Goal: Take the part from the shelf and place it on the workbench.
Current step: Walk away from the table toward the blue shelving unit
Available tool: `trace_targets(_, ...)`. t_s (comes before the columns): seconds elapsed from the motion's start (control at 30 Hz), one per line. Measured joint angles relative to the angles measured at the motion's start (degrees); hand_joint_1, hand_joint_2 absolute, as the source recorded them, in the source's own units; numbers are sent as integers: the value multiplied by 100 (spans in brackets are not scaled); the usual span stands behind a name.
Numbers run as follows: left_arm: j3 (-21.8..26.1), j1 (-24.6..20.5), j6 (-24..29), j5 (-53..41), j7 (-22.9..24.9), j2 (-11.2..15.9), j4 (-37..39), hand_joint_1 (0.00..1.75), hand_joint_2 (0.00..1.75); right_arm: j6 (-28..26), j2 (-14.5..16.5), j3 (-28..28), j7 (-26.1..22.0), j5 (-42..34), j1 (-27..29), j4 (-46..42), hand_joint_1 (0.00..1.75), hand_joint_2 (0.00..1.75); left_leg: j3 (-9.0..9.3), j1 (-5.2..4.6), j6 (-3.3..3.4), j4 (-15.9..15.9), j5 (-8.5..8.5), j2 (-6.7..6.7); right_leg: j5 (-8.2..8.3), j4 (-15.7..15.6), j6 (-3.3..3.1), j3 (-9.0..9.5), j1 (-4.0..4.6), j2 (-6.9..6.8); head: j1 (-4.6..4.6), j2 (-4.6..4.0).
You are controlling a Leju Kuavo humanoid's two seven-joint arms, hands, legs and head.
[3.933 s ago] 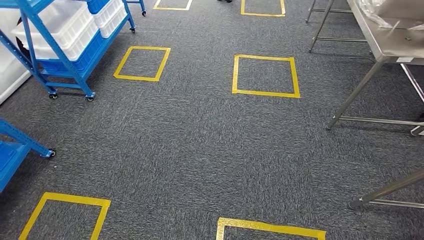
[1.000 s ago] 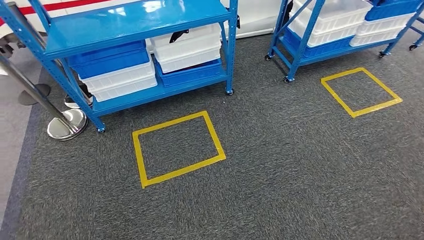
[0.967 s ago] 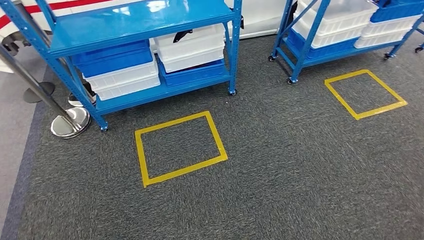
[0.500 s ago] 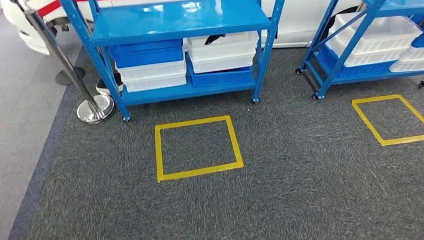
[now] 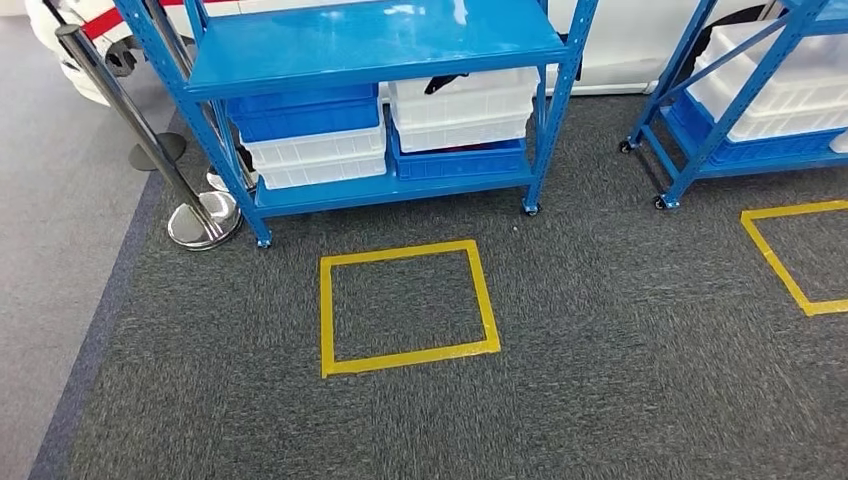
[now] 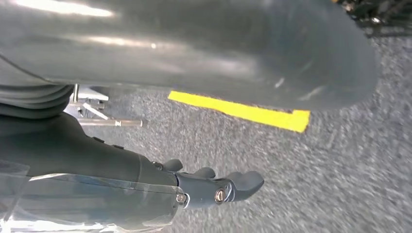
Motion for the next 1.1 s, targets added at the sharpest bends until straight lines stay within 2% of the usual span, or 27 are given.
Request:
trace_targets(0.07, 0, 10, 2, 1, 1, -1, 0, 0, 0, 0, -1, -2, 0, -1, 3, 0, 0, 0, -480, 9, -21, 510, -410, 16, -121, -5, -15, 134, 6, 9, -2, 0)
trace_targets(0.1, 0, 19, 1, 1, 1, -1, 0, 0, 0, 1, -1, -3, 0, -4, 4, 0, 0, 0, -626, 9, -20, 557, -582, 18, -188, -6, -14, 216, 8, 16, -1, 0)
trace_targets(0.13, 0, 28, -3, 1, 1, -1, 0, 0, 0, 2, -1, -4, 1, -11, 6, 0, 0, 0, -700, 9, -7, 440, -630, 19, -260, -6, -9, 312, 10, 21, -1, 0)
trace_targets(0.17, 0, 36, -8, -1, 1, -1, 0, 0, 0, 4, -1, -6, 2, -22, 8, 0, 0, 0, -706, 7, 14, 191, -516, 22, -332, -7, -1, 408, 13, 22, -1, 0)
trace_targets(0.2, 0, 46, -14, -2, 1, 0, 0, 0, 0, 5, 0, -8, 3, -36, 12, 1, 0, 0, -676, -4, 55, -155, -220, 33, -406, -12, 8, 496, 17, 20, -1, 0)
trace_targets(0.23, 0, 57, -21, -3, 1, 4, 0, 0, 0, 11, 5, -11, 4, -50, 14, 4, 0, 0, -654, -27, 100, -496, 152, 51, -482, -8, 26, 582, 29, 22, -1, 1)
trace_targets(0.27, 0, 72, -30, -5, 3, 8, 0, 0, 0, 17, 11, -15, 4, -61, 12, 7, 0, 0, -627, -48, 139, -743, 464, 59, -552, -12, 55, 652, 40, 29, 0, 1)
trace_targets(0.3, 0, 86, -38, -7, 6, 12, 0, 0, 0, 24, 16, -21, 5, -70, 6, 9, 0, 0, -594, -68, 173, -899, 681, 65, -616, -28, 88, 737, 50, 38, 0, 1)
trace_targets(0.33, 0, 93, -48, -9, 9, 15, 0, 0, 0, 31, 21, -28, 6, -77, 1, 11, 0, 0, -559, -74, 193, -962, 748, 58, -626, -6, 131, 801, 61, 48, -1, 1)
trace_targets(0.37, 0, 87, -57, -11, 12, 13, 0, 0, 0, 37, 20, -35, 7, -81, -8, 9, 0, 0, -475, -67, 219, -992, 728, 36, -584, 66, 179, 820, 65, 53, -1, 0)
trace_targets(0.4, 0, 77, -62, -12, 13, 12, 0, 0, 0, 43, 17, -39, 8, -82, -17, 8, 0, 0, -384, -57, 248, -1035, 705, 24, -504, 240, 218, 782, 59, 53, 1, 0)
trace_targets(0.43, 0, 63, -65, -13, 15, 10, 0, 0, 0, 49, 15, -42, 8, -81, -23, 7, 0, 0, -297, -45, 280, -1079, 678, 13, -416, 516, 248, 647, 57, 53, 3, 0)
trace_targets(0.47, 0, 53, -66, -13, 16, 8, 0, 0, 0, 57, 14, -43, 9, -80, -34, 7, 0, 0, -209, -36, 308, -1111, 641, 8, -408, 846, 263, 443, 52, 53, 5, 0)
trace_targets(0.5, 0, 50, -66, -11, 18, 8, 0, 0, 0, 62, 16, -44, 9, -79, -39, 7, 0, 0, -142, -32, 329, -1133, 592, 9, -499, 1174, 264, 203, 47, 53, 8, 1)
trace_targets(0.57, 0, 51, -64, -8, 20, 7, 0, 0, 0, 67, 21, -44, 8, -78, -41, 7, 0, 0, -13, -34, 357, -1144, 474, -1, -921, 1613, 276, -258, 51, 53, 8, 1)
trace_targets(0.6, 0, 55, -64, -8, 20, 6, 0, 0, 0, 66, 21, -45, 8, -77, -38, 7, 0, 0, 57, -38, 362, -1146, 411, -14, -1128, 1682, 287, -416, 54, 53, 8, 1)
trace_targets(0.63, 0, 61, -64, -8, 20, 6, 0, 0, 0, 64, 21, -46, 8, -76, -27, 7, 0, 0, 144, -40, 360, -1146, 339, -32, -1249, 1629, 292, -522, 57, 53, 8, 1)
trace_targets(0.67, 0, 67, -64, -8, 21, 6, 0, 0, 0, 62, 20, -47, 9, -77, -13, 8, 0, 0, 244, -42, 352, -1146, 261, -50, -1229, 1460, 279, -578, 61, 53, 8, 1)
trace_targets(0.7, 0, 74, -64, -8, 21, 5, 0, 0, 0, 61, 20, -48, 9, -77, 3, 8, 0, 0, 342, -44, 341, -1147, 176, -64, -1012, 1185, 252, -595, 68, 54, 8, 1)
trace_targets(0.77, 2, 82, -64, -7, 27, -3, 7, 0, 0, 58, 15, -50, 9, -77, 45, 18, 0, 87, 511, -62, 299, -1132, -4, -82, -220, 555, 179, -624, 100, 59, 9, 1)
trace_targets(0.8, 3, 81, -64, -6, 31, -8, 11, 0, 0, 56, 13, -51, 10, -79, 50, 23, 0, 87, 576, -73, 271, -1147, -94, -88, 93, 359, 149, -616, 118, 63, 9, 1)
trace_targets(0.83, 3, 78, -62, -5, 34, -11, 15, 0, 0, 54, 11, -54, 14, -90, 52, 28, 0, 87, 648, -83, 240, -1143, -146, -94, 258, 250, 121, -599, 125, 69, 8, 2)
trace_targets(0.9, 3, 60, -56, -4, 39, -9, 16, 0, 0, 61, 18, -79, 25, -159, 33, 27, 0, 0, 715, -87, 180, -1040, -137, -85, 215, 198, 60, -459, 110, 90, 5, 2)
trace_targets(0.93, 3, 52, -52, -4, 41, -9, 16, 0, 0, 66, 24, -109, 28, -216, 29, 26, 0, 0, 651, -83, 145, -835, -66, -64, 176, 165, 22, -377, 96, 103, 3, 2)
trace_targets(1.0, 3, 40, -48, -8, 46, -11, 20, 0, 0, 44, 34, -182, 19, -295, 15, 24, 0, 0, 290, -62, 74, -235, -48, -15, 73, 134, -38, -218, 84, 120, -1, 2)
trace_targets(1.03, 3, 42, -46, -10, 48, -15, 21, 0, 0, 13, 34, -212, 11, -304, 11, 24, 0, 0, 50, -51, 42, 91, -161, 2, 4, 128, -56, -140, 83, 128, -2, 1)
trace_targets(1.1, 4, 51, -42, -11, 56, -16, 22, 0, 0, -49, 34, -238, 7, -283, 10, 24, 0, 0, -379, -28, 12, 484, -585, 14, -150, 124, -64, 39, 81, 149, -2, 1)
